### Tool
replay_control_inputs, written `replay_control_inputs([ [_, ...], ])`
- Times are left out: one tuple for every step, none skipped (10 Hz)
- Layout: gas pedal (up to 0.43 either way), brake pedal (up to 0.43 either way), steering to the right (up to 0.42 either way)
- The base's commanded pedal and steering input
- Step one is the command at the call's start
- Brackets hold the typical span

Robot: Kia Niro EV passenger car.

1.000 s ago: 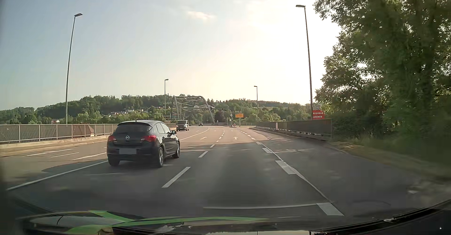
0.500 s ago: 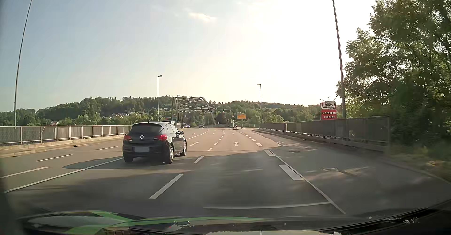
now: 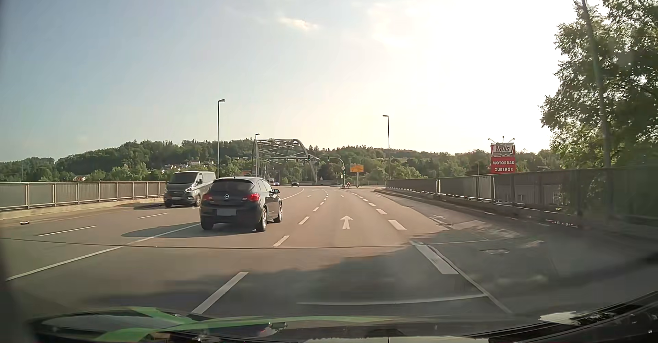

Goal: Follow the waypoints while adhering to traffic rules and regulations

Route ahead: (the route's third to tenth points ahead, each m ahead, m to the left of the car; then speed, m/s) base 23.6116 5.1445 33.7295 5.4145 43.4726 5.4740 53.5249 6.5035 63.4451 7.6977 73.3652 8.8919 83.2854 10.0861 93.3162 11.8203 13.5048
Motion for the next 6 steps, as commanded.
replay_control_inputs([
  [0.150, 0.000, -0.009],
  [0.150, 0.000, -0.009],
  [0.150, 0.000, -0.008],
  [0.157, 0.000, -0.009],
  [0.157, 0.000, -0.009],
  [0.157, 0.000, -0.008],
])
